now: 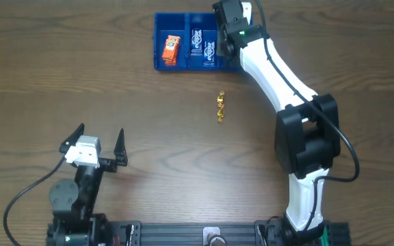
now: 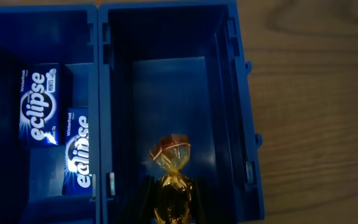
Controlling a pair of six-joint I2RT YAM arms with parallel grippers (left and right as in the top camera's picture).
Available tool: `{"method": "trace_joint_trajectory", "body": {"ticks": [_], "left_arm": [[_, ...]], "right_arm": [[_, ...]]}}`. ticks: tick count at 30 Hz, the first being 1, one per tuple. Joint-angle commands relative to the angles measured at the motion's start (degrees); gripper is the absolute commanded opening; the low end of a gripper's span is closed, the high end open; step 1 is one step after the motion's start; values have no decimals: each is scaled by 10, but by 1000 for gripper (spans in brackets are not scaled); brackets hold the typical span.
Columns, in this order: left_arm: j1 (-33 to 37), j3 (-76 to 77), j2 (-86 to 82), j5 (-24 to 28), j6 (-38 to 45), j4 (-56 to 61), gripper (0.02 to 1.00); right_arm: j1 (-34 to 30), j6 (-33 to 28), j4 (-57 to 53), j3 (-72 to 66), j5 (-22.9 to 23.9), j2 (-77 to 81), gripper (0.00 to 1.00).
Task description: Sort Candies Into Trays
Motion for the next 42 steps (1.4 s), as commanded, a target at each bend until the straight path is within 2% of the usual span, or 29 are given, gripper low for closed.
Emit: {"method": "trace_joint_trajectory", "body": {"ticks": [1, 2, 9, 13, 18, 20, 22, 27, 32, 42], "left_arm": [[3, -12, -4, 4, 8, -17, 996], [3, -12, -4, 4, 8, -17, 998], [3, -12, -4, 3, 8, -17, 998], [3, -12, -4, 4, 8, -17, 998], [3, -12, -4, 4, 8, -17, 998], [3, -12, -4, 3, 8, -17, 998], [3, -12, -4, 4, 8, -17, 996], [3, -12, -4, 4, 8, -17, 998], [3, -12, -4, 4, 8, -17, 998], [3, -12, -4, 3, 8, -17, 996]], "right_arm": [[-5, -7, -1, -2, 2, -4, 860], [-5, -7, -1, -2, 2, -4, 1000], [-5, -7, -14, -2, 3, -14, 1000], [-4, -7, -47, -2, 0, -91, 1000], [25, -7, -189, -2, -44, -194, 1000], [52, 25, -268, -2, -50, -201, 1000], [73, 47, -294, -23, -61, -195, 1000], [100, 72, -190, -174, -125, -183, 1000], [101, 113, -52, -305, -127, -178, 972], [101, 126, 3, -323, -118, -115, 945]]}}
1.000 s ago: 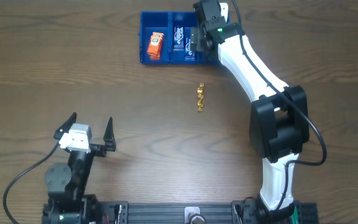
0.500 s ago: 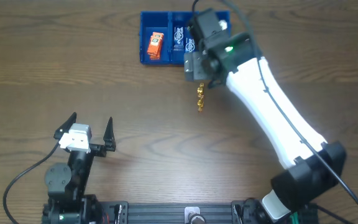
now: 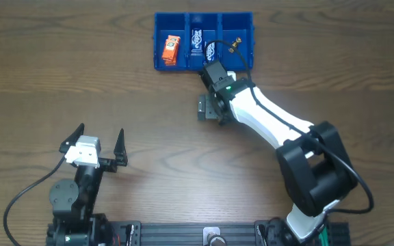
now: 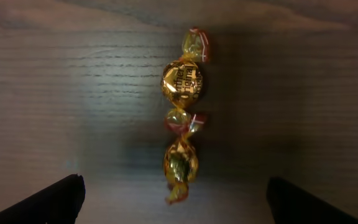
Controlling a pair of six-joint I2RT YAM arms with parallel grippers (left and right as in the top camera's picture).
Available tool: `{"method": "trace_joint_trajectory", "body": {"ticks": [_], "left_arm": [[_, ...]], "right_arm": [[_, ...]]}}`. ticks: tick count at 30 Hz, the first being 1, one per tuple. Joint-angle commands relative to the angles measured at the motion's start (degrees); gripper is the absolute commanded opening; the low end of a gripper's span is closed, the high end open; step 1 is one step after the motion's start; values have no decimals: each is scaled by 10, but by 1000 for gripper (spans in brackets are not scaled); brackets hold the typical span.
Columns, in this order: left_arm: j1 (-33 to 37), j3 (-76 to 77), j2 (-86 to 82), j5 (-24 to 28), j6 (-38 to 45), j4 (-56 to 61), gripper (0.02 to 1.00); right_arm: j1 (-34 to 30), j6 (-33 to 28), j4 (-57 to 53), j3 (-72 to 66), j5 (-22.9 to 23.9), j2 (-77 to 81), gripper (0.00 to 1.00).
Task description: Sort Candies Into Trays
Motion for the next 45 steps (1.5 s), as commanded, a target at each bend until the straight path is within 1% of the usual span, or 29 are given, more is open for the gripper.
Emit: {"method": "trace_joint_trajectory", "body": {"ticks": [1, 4, 13, 15, 16, 18, 20, 24, 27, 30, 34, 37, 40, 41, 45], "left_arm": [[3, -12, -4, 3, 8, -17, 998], [3, -12, -4, 3, 8, -17, 998], [3, -12, -4, 3, 8, -17, 996], [3, -12, -4, 3, 8, -17, 998], [3, -12, -4, 3, 8, -17, 998], [3, -12, -4, 3, 8, -17, 998], [3, -12, -4, 3, 8, -17, 998], [3, -12, -4, 3, 8, -17, 998], [3, -12, -4, 3, 8, -17, 998], [3, -12, -4, 3, 8, -17, 996], [3, -12, -4, 3, 8, -17, 998], [3, -12, -4, 3, 8, -17, 998], [3, -12, -4, 3, 8, -17, 998], [3, -12, -4, 3, 8, -17, 998], [3, -12, -4, 3, 8, -17, 998]], "right_arm": [[1, 24, 11, -4, 5, 40, 941], [1, 26, 10, -4, 5, 48, 888], [1, 26, 20, -5, 6, 48, 494], [1, 26, 24, -5, 6, 48, 382], [1, 26, 25, -5, 6, 48, 303], [1, 26, 25, -5, 6, 48, 211], [1, 26, 25, -5, 6, 48, 167], [1, 26, 25, -5, 6, 48, 38], [1, 26, 21, -5, 6, 37, 38], [1, 25, -9, -5, 9, -33, 38], [1, 17, -44, -3, 51, -159, 36], [-13, -28, -42, 19, 85, -216, 36], [-40, -85, 14, 37, 110, -208, 36], [-57, -107, 65, 37, 114, -195, 36], [-92, -128, 192, 37, 113, -135, 36]]}}
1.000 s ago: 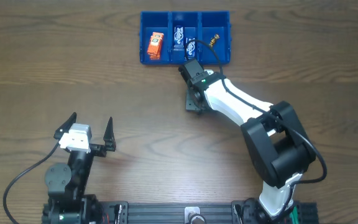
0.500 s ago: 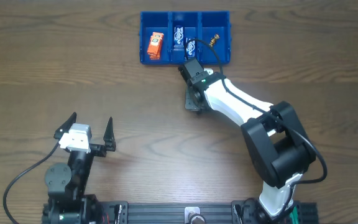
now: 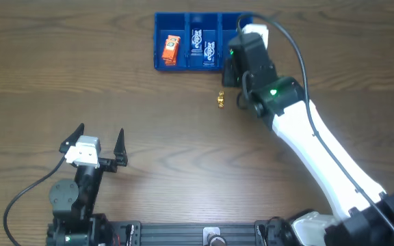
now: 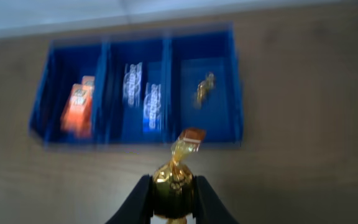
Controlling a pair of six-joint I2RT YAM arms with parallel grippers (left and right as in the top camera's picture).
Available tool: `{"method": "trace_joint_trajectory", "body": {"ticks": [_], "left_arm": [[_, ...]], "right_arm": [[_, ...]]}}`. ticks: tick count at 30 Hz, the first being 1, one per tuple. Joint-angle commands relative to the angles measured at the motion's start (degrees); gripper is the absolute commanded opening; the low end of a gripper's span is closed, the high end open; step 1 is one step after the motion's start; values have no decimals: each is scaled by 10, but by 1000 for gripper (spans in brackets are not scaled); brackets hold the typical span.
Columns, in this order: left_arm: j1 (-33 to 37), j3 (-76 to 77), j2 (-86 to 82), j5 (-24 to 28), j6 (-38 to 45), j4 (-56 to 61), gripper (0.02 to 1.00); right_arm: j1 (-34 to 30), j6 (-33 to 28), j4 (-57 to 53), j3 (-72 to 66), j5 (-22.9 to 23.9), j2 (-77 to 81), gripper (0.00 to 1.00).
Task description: Sort Candies Into Trays
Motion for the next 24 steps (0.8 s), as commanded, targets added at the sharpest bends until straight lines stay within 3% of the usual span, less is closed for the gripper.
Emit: {"method": "trace_joint_trajectory", "body": {"ticks": [1, 5, 15, 16, 17, 19, 20, 24], "left_arm": [[3, -12, -4, 4, 8, -17, 998], [3, -12, -4, 3, 8, -17, 998], [3, -12, -4, 4, 8, -17, 998], [3, -12, -4, 3, 8, -17, 998], [3, -12, -4, 3, 8, -17, 998], [3, -12, -4, 4, 8, -17, 998], [3, -12, -4, 4, 8, -17, 996], [3, -12, -4, 4, 8, -17, 998]], "right_arm": [[-40, -57, 114, 0, 23, 84, 36], [-54, -84, 198, 11, 20, 169, 36], [-55, -96, 253, 22, 16, 243, 64], [-55, -96, 253, 22, 16, 243, 130], [-55, -96, 253, 22, 16, 243, 318], [-55, -96, 252, 22, 16, 243, 923], [-55, -96, 251, 22, 16, 243, 1000], [-54, -96, 249, 22, 16, 243, 1000]]}}
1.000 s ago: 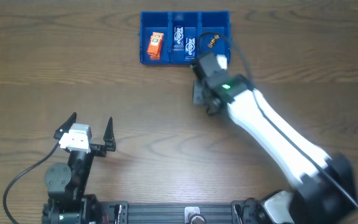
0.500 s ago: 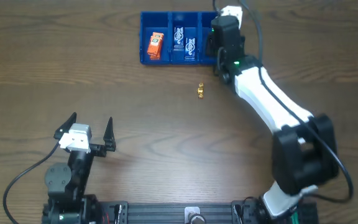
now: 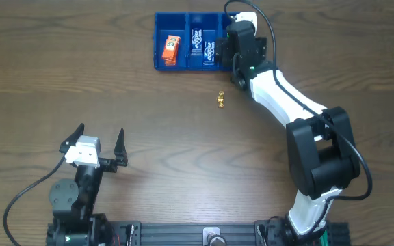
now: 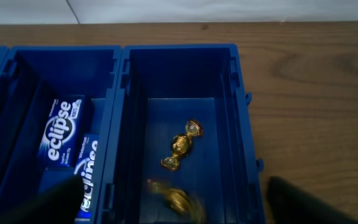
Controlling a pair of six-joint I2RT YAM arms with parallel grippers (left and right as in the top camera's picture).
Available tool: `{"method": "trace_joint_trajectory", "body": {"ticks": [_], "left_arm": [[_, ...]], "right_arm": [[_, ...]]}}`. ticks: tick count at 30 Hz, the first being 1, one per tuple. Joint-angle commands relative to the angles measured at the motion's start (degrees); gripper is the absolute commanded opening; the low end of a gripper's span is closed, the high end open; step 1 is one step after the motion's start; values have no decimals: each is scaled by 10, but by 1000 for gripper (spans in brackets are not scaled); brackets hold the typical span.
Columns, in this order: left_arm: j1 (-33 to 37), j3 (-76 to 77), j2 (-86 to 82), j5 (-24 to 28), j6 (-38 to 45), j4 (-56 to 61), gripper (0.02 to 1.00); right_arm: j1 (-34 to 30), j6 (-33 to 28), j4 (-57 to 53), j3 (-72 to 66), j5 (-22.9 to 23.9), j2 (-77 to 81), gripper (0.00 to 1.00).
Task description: Sort Candies Into Trays
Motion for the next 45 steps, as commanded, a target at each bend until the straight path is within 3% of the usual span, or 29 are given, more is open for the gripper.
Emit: {"method": "trace_joint_trajectory", "body": {"ticks": [1, 8, 12, 15, 19, 28, 37, 45], "left_arm": [[3, -12, -4, 3, 8, -17, 998], [3, -12, -4, 3, 8, -17, 998], [3, -12, -4, 3, 8, -17, 998], [3, -12, -4, 3, 8, -17, 998], [3, -12, -4, 3, 8, -17, 998], [3, -12, -4, 3, 8, -17, 998], [3, -12, -4, 3, 8, -17, 996], [3, -12, -4, 3, 8, -17, 998]], "right_arm": [[-2, -3, -2, 12, 3, 2, 1000], [3, 28, -137, 50, 2, -75, 1000], [36, 35, -264, 54, -36, -120, 1000], [59, 108, -334, 42, -42, -108, 1000], [75, 116, -337, 25, -75, -59, 1000], [91, 135, -348, 25, -94, 40, 972], [90, 166, -345, 25, -91, 46, 904], [90, 207, -349, 25, -57, 55, 893]]}}
